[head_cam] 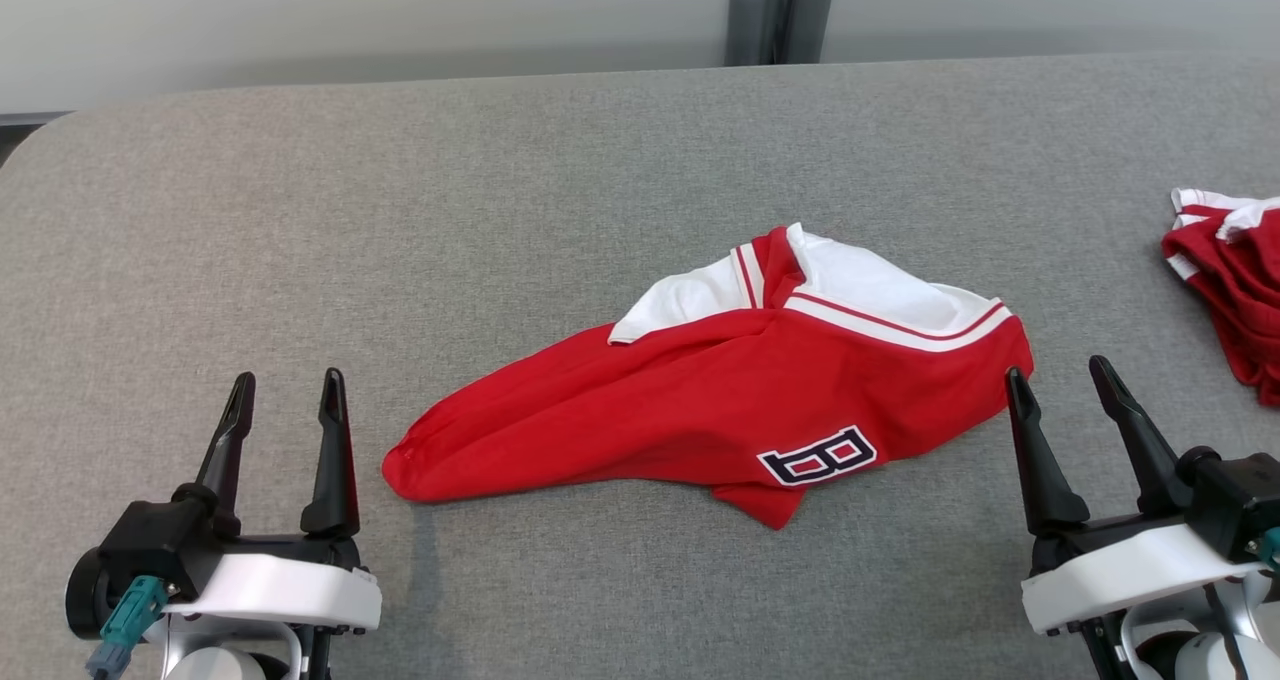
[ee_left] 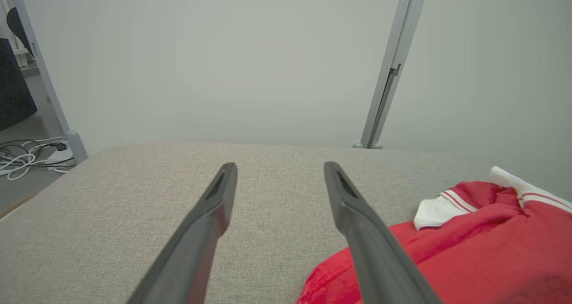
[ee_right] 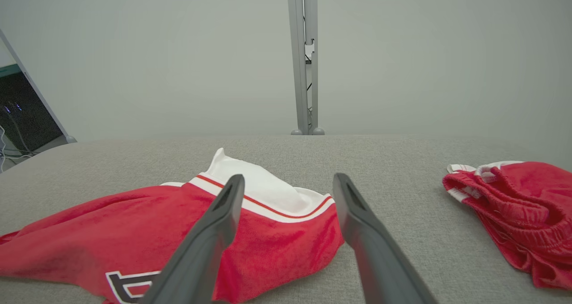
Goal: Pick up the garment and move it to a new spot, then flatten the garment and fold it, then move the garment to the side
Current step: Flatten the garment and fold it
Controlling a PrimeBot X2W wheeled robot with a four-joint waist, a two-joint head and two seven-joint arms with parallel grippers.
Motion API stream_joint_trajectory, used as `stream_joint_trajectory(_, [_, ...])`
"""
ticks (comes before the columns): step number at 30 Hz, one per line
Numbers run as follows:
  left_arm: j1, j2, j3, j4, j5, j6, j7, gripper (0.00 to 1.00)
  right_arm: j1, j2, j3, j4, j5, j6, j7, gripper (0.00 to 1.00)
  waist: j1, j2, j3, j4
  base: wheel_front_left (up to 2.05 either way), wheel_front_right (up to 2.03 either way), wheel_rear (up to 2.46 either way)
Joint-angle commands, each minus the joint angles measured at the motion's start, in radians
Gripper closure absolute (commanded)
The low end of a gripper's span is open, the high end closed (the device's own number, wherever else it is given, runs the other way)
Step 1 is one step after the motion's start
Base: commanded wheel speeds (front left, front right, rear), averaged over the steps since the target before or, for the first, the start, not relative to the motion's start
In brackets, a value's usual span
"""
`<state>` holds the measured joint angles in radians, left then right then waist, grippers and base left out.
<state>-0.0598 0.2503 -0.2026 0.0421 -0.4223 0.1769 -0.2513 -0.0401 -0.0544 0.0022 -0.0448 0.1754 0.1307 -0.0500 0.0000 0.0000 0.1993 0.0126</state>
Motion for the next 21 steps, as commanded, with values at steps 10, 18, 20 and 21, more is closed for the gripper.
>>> stream_joint_trajectory(10, [-0.055, -0.015, -0.013, 0.023, -0.003, -0.023, -0.009, 0.0, -0.094, -0.062, -0.002, 0.071, 0.045, 0.0, 0.017, 0.0, 0.0, 0.0, 0.038, 0.05, 0.0, 0.0, 0.0])
stream_joint_trajectory(18, [-0.101, -0.04, -0.021, 0.034, 0.002, -0.035, -0.013, 0.0, -0.26, -0.165, 0.085, 0.241, 0.126, 0.0, 0.057, 0.0, 0.0, 0.0, 0.118, 0.1, 0.0, 0.0, 0.0])
stream_joint_trajectory(20, [-0.114, -0.049, -0.023, 0.041, 0.005, -0.043, -0.013, 0.0, -0.301, -0.188, 0.11, 0.285, 0.139, 0.0, 0.07, 0.0, 0.0, 0.0, 0.137, 0.11, 0.0, 0.0, 0.0])
stream_joint_trajectory(21, [-0.121, -0.054, -0.023, 0.045, 0.006, -0.044, -0.013, 0.0, -0.321, -0.201, 0.124, 0.306, 0.147, 0.0, 0.077, 0.0, 0.0, 0.0, 0.146, 0.114, 0.0, 0.0, 0.0])
